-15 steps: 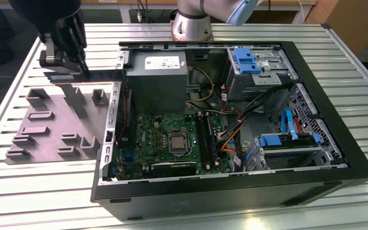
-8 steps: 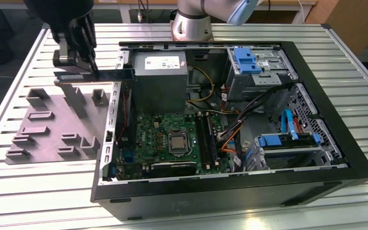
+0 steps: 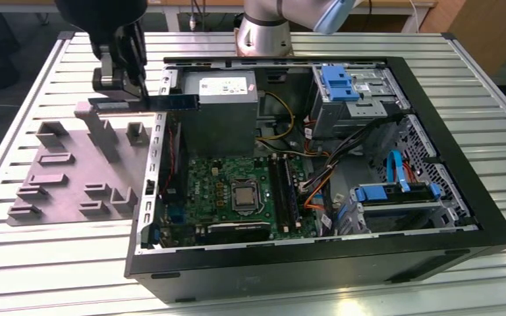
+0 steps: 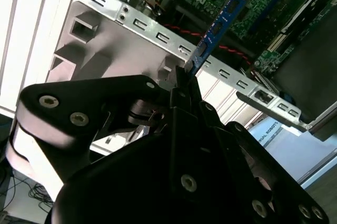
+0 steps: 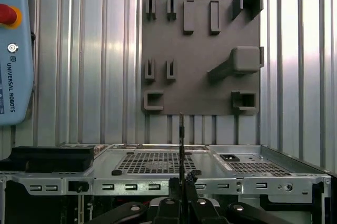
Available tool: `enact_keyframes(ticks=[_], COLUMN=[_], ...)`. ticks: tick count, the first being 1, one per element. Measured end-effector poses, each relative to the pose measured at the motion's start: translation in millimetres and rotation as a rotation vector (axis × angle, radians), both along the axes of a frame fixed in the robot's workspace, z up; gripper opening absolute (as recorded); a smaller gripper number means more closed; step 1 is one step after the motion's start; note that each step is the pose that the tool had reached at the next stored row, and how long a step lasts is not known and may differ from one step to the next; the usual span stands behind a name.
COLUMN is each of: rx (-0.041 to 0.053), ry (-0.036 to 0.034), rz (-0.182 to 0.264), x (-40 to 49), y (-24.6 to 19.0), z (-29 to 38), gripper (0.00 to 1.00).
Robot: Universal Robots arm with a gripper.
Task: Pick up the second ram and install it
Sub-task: 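Pick up the second ram and move it above second insertion slot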
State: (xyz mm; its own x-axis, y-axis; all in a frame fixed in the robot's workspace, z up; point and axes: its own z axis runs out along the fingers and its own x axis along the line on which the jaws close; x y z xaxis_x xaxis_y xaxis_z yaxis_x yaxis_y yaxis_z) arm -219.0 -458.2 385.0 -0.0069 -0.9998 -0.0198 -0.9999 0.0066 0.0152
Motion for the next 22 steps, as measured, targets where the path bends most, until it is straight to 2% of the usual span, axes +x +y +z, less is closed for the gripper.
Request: enact_keyframes(ticks=[22], rx=[0.0001], ry=[0.0000], rz=[0.000], x=[44.4], y=[0.0], z=[0.0], gripper=[0.14])
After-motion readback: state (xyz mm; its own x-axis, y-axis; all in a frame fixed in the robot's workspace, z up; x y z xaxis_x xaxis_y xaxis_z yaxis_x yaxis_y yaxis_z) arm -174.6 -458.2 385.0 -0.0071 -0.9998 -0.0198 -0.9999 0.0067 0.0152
